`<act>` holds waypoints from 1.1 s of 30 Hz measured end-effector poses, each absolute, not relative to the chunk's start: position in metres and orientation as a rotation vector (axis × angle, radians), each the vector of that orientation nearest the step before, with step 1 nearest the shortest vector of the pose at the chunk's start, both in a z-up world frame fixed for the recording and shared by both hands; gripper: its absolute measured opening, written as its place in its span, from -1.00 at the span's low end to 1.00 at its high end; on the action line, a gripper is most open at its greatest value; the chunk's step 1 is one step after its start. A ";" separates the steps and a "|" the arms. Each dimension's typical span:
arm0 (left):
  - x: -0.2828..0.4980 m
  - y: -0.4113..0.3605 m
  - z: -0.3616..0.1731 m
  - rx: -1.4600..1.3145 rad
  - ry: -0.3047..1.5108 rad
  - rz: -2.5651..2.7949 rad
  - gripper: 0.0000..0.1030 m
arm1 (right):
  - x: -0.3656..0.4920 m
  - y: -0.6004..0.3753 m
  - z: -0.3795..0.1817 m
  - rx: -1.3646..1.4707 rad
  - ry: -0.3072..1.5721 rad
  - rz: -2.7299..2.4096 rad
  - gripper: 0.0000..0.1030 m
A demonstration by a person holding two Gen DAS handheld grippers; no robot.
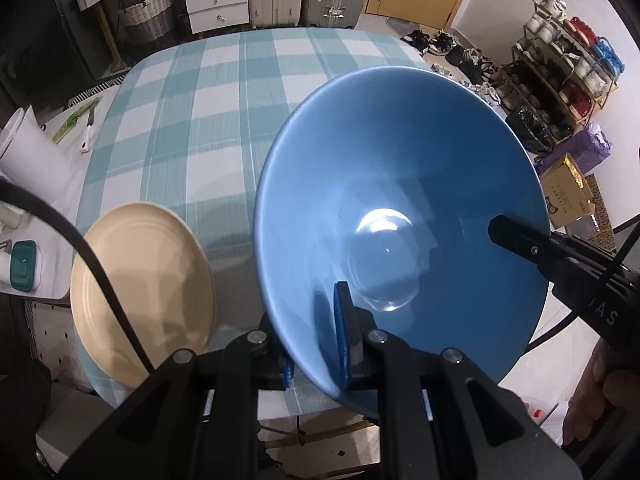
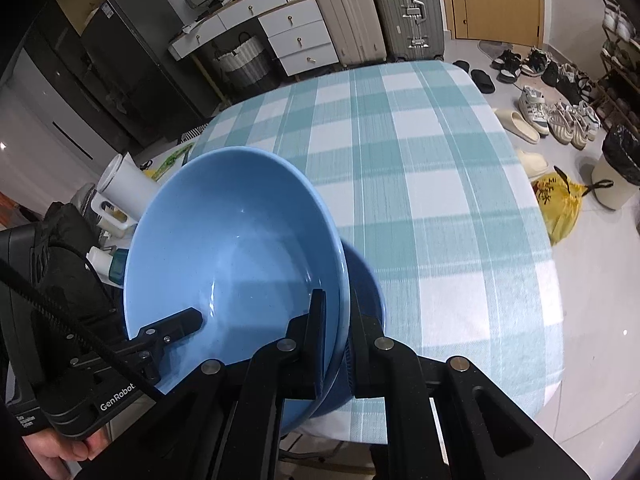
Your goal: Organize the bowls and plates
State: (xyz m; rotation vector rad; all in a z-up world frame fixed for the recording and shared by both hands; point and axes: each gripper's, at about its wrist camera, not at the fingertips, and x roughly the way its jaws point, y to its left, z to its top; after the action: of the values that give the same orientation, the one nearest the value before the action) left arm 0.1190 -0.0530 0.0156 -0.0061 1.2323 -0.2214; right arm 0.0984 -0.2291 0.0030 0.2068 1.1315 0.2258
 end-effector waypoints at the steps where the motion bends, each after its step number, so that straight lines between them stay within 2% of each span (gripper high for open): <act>1: 0.117 -0.054 0.013 0.003 1.230 -0.216 -0.73 | 0.097 -0.229 0.000 0.203 1.134 0.225 -0.84; 17: 0.110 -0.078 -0.019 0.215 1.171 -0.180 -0.68 | 0.101 -0.232 -0.040 0.122 1.150 0.178 -0.84; 33: 0.099 -0.089 -0.023 0.467 1.082 -0.078 -0.44 | 0.092 -0.209 -0.053 -0.114 1.121 0.136 -0.73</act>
State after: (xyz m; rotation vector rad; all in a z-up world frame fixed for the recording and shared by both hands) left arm 0.0993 -0.0890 -0.0230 0.4666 1.0821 -0.0777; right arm 0.0925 -0.2086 -0.0526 -0.1138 1.1210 0.1357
